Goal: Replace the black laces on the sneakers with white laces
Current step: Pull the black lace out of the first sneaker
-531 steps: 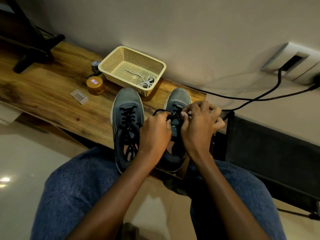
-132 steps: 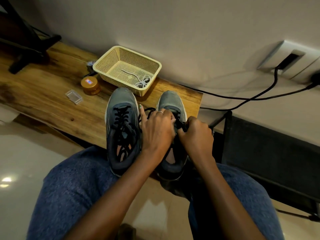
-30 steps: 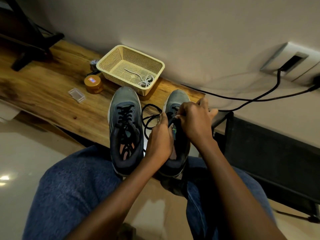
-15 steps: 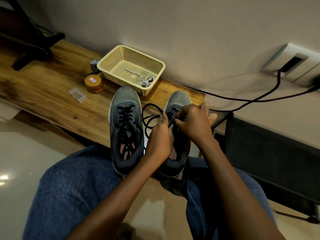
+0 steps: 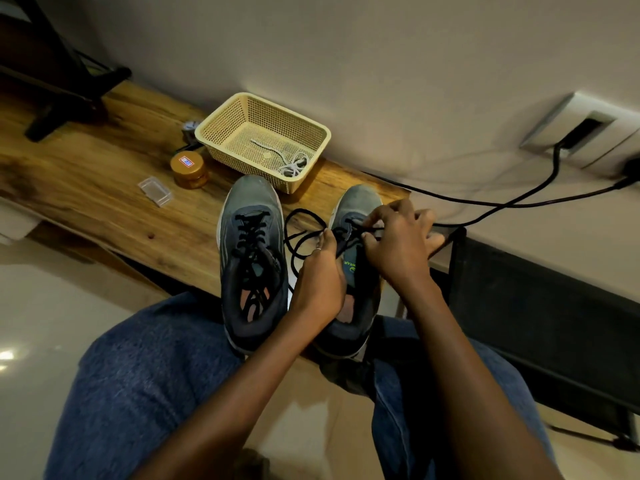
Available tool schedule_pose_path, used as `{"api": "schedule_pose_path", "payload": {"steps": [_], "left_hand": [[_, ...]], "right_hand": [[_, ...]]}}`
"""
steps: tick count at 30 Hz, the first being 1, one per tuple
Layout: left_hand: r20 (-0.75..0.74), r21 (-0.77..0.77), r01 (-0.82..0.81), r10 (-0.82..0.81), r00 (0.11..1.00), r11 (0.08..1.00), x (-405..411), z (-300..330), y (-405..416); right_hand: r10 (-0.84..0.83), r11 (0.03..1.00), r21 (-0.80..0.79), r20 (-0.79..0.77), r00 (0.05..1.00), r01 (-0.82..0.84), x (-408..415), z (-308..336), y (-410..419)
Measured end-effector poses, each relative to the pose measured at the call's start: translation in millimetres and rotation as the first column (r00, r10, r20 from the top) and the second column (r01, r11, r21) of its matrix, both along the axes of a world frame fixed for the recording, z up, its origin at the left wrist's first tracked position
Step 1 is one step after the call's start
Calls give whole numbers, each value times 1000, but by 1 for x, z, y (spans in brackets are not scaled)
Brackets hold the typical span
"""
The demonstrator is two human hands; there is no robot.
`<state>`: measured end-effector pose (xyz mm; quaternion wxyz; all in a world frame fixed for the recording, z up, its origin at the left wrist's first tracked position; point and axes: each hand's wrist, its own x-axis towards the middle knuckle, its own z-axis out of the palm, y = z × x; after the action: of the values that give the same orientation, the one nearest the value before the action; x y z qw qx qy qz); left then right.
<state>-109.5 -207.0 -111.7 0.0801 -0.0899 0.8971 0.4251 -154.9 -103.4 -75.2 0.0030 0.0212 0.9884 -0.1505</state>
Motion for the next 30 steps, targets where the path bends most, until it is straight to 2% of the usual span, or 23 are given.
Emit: {"api": "schedule_pose_path", "payload": {"steps": [3,10,12,15,17,20,23,26,30], "left_hand": [[16,-15,23,-23,1000,1000,-1,-2,-1],[16,-17,19,-18,1000,1000,0,0,0],[4,-8,10,-10,1000,1000,1,0,0],[16,13,-2,2,1000,1000,1,3,1],[13,1,1,-1,1000,1000,1,2,1],[22,-17,11,-10,1000,1000,1,1,-1],[17,-46,39,-38,999,998,3,2,-2],[-60,-185,41,-53,997,982,8,7,-2],[-80,-480,44,-94,992,876,12,15,-6]], "right_hand": [[76,995,-66,81,994,-71,1,1,-3],[128,990,54,20,992,-129,6,1,-6],[73,991,117,-57,996,-66,6,2,-5],[-51,992,109,-158,986,68,6,2,-4],[-34,996,80,-113,993,43,5,1,-4],[56,997,-46,41,998,-55,3,2,-4],[101,994,-44,90,991,-97,3,0,-3],[132,990,-55,55,990,-129,4,0,-2],[180,982,52,32,983,-181,7,3,-4]]}}
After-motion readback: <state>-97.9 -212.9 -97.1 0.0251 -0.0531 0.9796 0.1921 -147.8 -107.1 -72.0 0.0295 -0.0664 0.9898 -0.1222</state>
